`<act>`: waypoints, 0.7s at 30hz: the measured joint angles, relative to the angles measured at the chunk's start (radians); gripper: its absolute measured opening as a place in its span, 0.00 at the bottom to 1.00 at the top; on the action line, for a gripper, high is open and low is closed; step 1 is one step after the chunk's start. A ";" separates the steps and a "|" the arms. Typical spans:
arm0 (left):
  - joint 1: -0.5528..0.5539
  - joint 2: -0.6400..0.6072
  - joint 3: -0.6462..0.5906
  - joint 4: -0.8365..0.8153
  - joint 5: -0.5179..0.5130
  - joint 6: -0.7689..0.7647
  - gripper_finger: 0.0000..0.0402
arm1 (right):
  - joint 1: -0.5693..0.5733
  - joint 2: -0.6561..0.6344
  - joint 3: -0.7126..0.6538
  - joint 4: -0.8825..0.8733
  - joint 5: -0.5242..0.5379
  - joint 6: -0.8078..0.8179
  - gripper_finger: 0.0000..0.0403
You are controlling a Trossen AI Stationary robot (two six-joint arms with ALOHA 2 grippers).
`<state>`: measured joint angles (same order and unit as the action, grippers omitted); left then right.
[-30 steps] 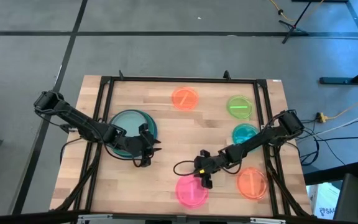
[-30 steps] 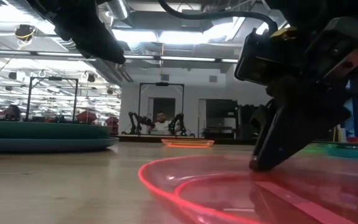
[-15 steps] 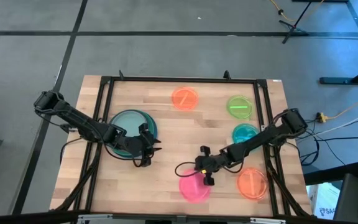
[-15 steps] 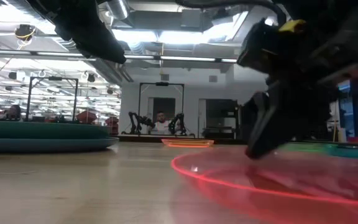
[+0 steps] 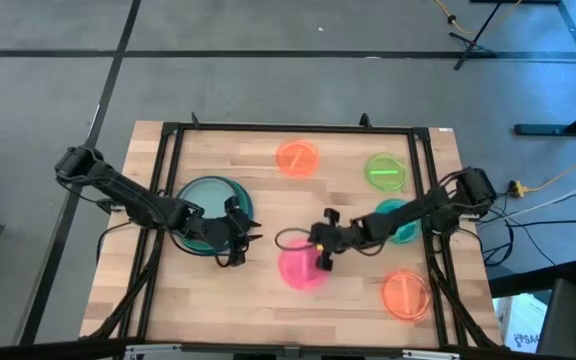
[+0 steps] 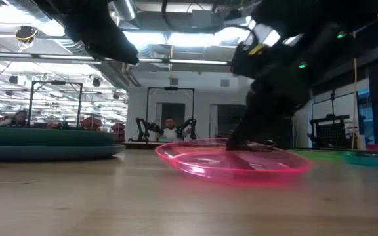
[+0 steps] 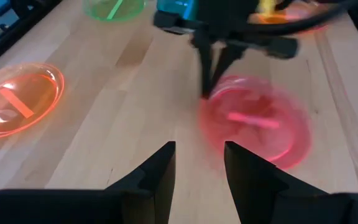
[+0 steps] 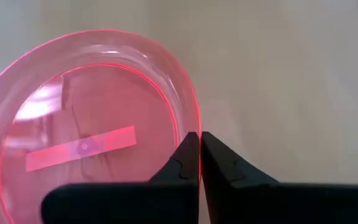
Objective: Stack plastic plates
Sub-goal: Stack the small light pink plate on top of the medium light blue plate
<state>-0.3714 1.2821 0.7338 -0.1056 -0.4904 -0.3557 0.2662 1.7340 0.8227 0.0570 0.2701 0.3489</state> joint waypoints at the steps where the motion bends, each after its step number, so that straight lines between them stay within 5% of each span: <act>1: 0.000 0.008 0.000 0.013 0.000 0.001 0.33 | -0.014 0.000 0.000 0.000 0.001 0.013 0.00; 13: 0.000 0.238 0.000 0.230 0.080 0.135 0.32 | -0.046 0.003 0.000 0.010 0.033 0.009 0.03; 21: 0.028 0.349 0.000 0.281 0.101 0.101 0.32 | -0.050 0.005 0.000 -0.007 0.063 0.012 0.27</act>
<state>-0.3431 1.6309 0.7338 0.1758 -0.3890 -0.2551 0.2160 1.7386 0.8230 0.0497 0.3327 0.3611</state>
